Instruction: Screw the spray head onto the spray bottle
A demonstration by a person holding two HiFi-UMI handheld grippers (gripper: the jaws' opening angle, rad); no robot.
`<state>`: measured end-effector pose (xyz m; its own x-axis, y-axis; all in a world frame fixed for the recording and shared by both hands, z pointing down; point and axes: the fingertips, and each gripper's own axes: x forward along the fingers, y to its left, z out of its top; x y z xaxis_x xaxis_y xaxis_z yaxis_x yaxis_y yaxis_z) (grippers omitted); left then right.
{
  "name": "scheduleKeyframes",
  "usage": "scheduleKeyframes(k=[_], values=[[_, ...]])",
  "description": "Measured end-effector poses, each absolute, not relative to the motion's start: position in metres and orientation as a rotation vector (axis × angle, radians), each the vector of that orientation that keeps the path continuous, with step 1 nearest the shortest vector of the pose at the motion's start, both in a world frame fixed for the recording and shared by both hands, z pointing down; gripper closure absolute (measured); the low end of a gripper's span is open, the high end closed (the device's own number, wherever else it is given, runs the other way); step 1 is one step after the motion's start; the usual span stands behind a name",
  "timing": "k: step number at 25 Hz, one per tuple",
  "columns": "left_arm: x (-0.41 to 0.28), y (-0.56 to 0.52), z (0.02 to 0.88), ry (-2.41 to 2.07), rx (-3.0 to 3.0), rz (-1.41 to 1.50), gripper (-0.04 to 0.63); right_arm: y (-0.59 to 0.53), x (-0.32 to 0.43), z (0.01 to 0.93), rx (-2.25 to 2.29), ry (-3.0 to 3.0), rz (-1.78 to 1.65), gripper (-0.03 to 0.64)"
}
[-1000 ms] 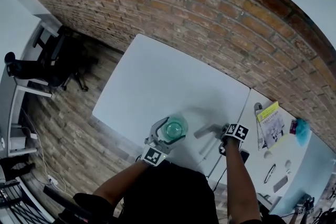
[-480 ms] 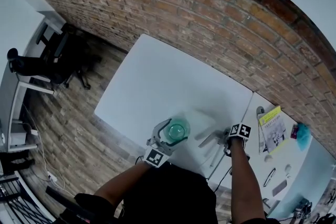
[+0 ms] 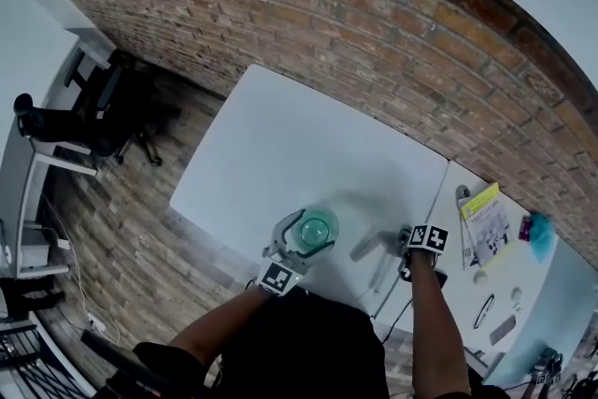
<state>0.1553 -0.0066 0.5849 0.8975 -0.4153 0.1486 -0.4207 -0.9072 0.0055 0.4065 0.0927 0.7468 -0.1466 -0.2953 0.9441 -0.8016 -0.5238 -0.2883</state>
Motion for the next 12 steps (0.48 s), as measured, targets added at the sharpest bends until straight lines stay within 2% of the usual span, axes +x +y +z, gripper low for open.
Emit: scheduleKeyframes(k=[12], values=[[0.15,-0.008,0.586,-0.639,3.013,0.225,0.192,0.107,0.402,0.7,1.98,-1.392,1.647,0.546]])
